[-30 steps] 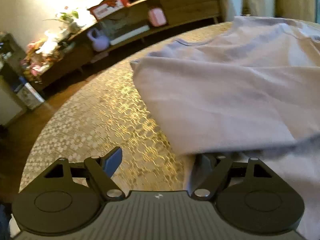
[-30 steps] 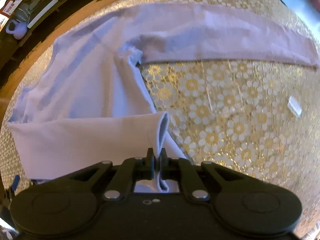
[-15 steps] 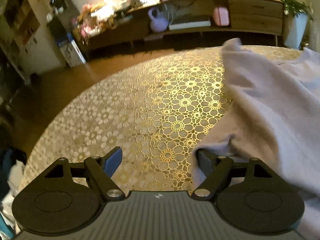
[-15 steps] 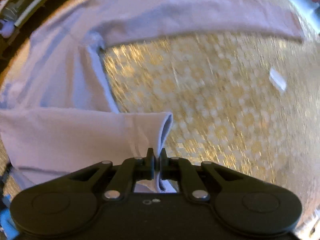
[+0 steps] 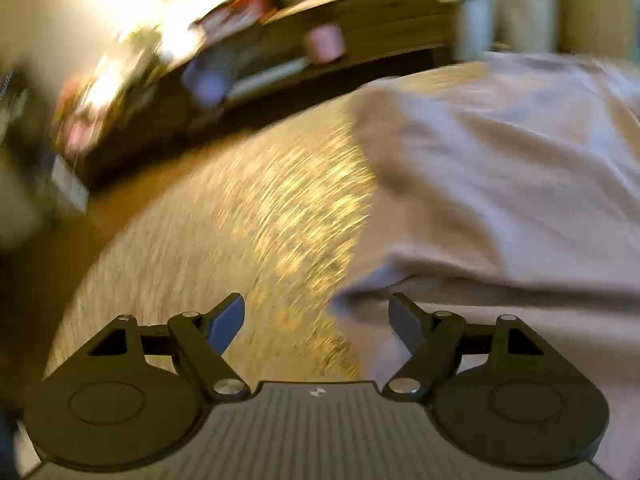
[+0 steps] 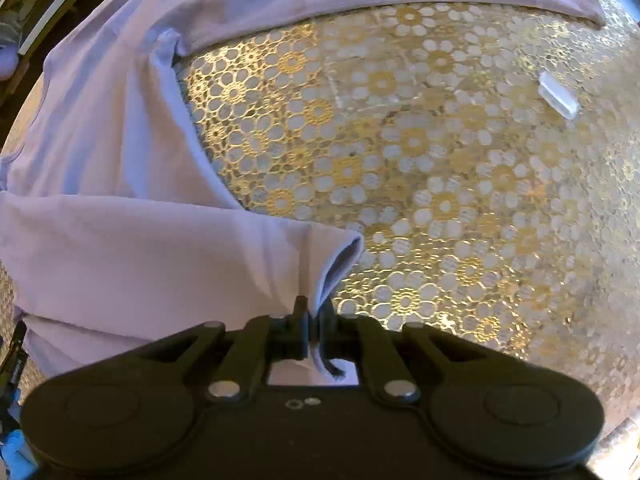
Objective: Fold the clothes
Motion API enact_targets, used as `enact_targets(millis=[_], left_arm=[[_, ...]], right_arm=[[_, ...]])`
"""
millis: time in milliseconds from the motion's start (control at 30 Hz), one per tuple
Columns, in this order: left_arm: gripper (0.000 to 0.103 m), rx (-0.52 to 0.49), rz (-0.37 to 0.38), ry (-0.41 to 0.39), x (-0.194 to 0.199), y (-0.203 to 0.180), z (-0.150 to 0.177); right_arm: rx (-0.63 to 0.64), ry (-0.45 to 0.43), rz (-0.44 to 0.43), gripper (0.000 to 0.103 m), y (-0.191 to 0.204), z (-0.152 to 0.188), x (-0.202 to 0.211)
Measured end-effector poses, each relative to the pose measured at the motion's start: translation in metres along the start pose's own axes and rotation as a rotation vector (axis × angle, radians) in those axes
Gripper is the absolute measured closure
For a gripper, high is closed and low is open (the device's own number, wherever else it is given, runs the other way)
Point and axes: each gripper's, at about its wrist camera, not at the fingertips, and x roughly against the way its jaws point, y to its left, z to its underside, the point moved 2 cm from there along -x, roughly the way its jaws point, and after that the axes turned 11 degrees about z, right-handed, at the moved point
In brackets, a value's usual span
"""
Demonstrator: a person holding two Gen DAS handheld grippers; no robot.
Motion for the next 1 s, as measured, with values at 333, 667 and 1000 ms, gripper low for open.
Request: enact_targets(millis=[333, 667, 1000], left_arm=[[0.043, -0.386, 0.088, -0.001, -0.031, -0.021, -0.014], [0.097, -0.407, 0.146, -0.053, -0.035, -0.022, -0.019], [0.099, 0.457, 0.246, -0.096, -0.011, 0.094, -0.038]], right_arm=[[0.015, 0.003, -0.012, 0.0, 0.009, 0.0, -0.005], [0.015, 0.011, -0.027, 0.0, 0.013, 0.002, -0.007], [0.0, 0.058, -0.202, 0.0, 0.042, 0.023, 0.003]])
